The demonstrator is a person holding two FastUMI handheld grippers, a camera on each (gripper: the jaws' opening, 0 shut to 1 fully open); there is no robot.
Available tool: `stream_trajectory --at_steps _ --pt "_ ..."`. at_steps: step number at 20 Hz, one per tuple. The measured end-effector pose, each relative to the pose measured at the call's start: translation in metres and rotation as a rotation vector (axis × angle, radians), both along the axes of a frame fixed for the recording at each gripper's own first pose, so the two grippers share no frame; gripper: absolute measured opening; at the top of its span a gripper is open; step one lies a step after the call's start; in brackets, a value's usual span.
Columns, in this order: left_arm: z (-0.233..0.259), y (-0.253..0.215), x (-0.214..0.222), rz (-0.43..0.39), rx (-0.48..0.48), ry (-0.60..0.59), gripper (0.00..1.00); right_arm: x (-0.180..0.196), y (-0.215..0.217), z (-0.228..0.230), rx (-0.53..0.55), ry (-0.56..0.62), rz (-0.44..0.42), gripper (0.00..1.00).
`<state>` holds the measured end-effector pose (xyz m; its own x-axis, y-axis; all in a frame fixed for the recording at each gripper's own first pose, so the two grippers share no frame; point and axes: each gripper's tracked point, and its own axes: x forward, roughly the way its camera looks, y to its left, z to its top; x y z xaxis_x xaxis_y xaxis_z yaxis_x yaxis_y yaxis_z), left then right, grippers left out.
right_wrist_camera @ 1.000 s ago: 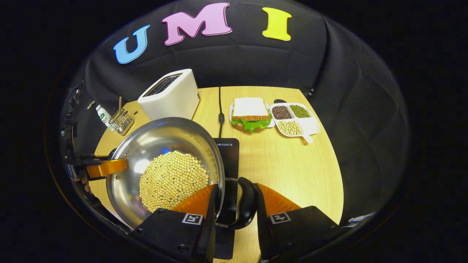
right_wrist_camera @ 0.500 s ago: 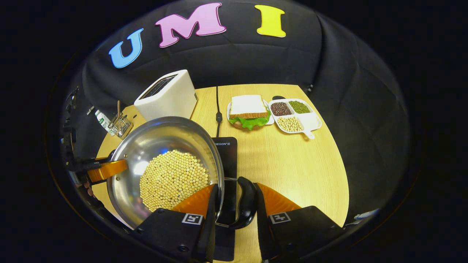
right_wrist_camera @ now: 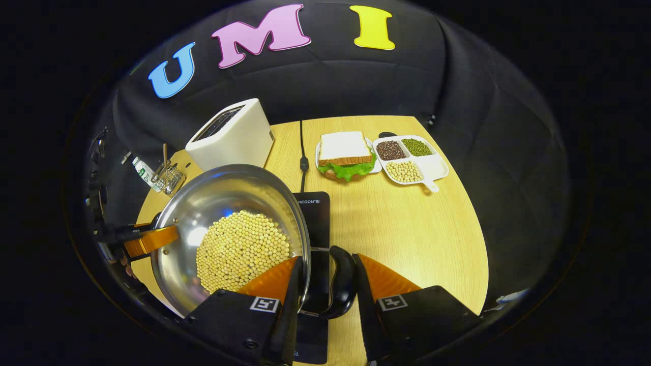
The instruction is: First push the handle of the pot to place it horizontally, then grasp the pot with both hands and set it on the induction cooktop.
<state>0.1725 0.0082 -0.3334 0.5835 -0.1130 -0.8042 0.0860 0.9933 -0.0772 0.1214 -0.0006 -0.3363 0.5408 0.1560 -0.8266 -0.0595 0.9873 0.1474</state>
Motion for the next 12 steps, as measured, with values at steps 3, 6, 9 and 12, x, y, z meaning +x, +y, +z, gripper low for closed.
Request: stream_trajectory --at_steps 3,6,9,12 --pt "0.0 -0.002 0.001 -0.017 -0.001 -0.01 0.64 -0.001 0.0 0.0 0.015 0.007 -0.014 0.57" --pt "0.014 -0.008 0.001 -0.021 -0.017 -0.053 0.8 -0.004 0.001 0.005 0.046 0.011 -0.037 0.72" --pt "0.024 -0.006 0.001 -0.014 0.005 -0.09 0.96 -0.003 -0.004 0.009 0.029 -0.012 -0.056 0.99" --pt "0.042 -0.007 -0.004 -0.017 0.013 -0.121 0.96 -0.005 0.002 0.026 0.04 -0.053 -0.055 0.99"
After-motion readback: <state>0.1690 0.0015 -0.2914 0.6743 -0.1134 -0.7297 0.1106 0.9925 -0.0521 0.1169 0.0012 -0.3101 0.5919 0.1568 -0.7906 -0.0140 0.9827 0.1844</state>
